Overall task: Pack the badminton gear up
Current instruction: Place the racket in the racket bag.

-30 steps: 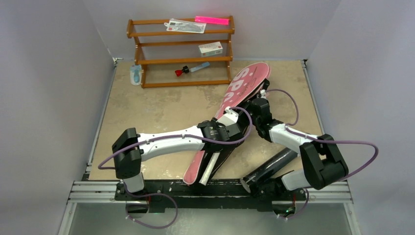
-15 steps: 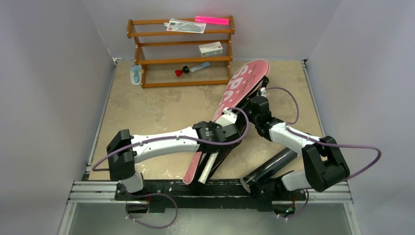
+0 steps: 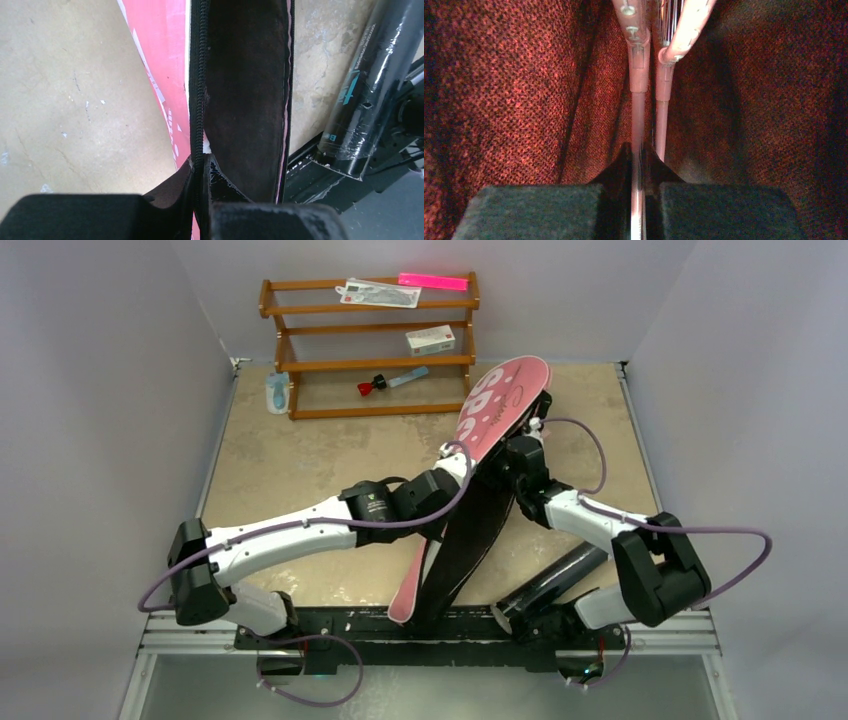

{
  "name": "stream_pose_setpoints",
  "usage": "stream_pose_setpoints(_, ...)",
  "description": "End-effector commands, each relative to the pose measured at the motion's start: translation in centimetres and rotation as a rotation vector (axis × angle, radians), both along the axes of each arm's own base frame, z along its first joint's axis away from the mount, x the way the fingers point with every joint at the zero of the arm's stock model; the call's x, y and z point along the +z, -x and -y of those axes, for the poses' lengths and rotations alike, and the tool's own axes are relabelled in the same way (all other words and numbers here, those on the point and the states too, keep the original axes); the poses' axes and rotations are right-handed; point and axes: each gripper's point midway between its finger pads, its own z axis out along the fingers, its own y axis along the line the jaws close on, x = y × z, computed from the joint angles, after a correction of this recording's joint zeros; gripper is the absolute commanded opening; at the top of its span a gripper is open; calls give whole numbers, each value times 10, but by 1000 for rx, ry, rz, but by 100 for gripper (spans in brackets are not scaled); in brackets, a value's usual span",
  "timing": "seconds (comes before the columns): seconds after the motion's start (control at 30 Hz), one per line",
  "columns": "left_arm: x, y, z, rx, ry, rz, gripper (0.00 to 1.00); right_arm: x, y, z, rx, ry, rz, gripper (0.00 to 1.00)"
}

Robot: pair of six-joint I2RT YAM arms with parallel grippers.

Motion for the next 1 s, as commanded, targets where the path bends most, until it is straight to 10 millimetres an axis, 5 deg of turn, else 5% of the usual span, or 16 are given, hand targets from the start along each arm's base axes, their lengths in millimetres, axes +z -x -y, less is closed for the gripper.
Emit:
stream_pose_setpoints(0.0,18,19,12,-123,167,-86,0,28,-39,6,-107,12,159,1)
stream_pose_setpoints(0.27,10,-1,-6,-75,332,-149,0,25,-24,1,-25,31,147,39)
stream_pose_setpoints(0.47,5,-22,-27,7,448,-180,0,36,-8,-10,101,67,99,52)
stream_pose_setpoints(0.6,4,-39,-47,100,431,-143,0,36,16,-26,241,38,20,71)
stream_pose_setpoints(0.8,10,-52,-66,154,494,-131,0,51,54,-42,494,8,18,71)
stream_pose_setpoints(0.97,9,-56,-71,162,522,-145,0,60,68,-18,476,101,42,71)
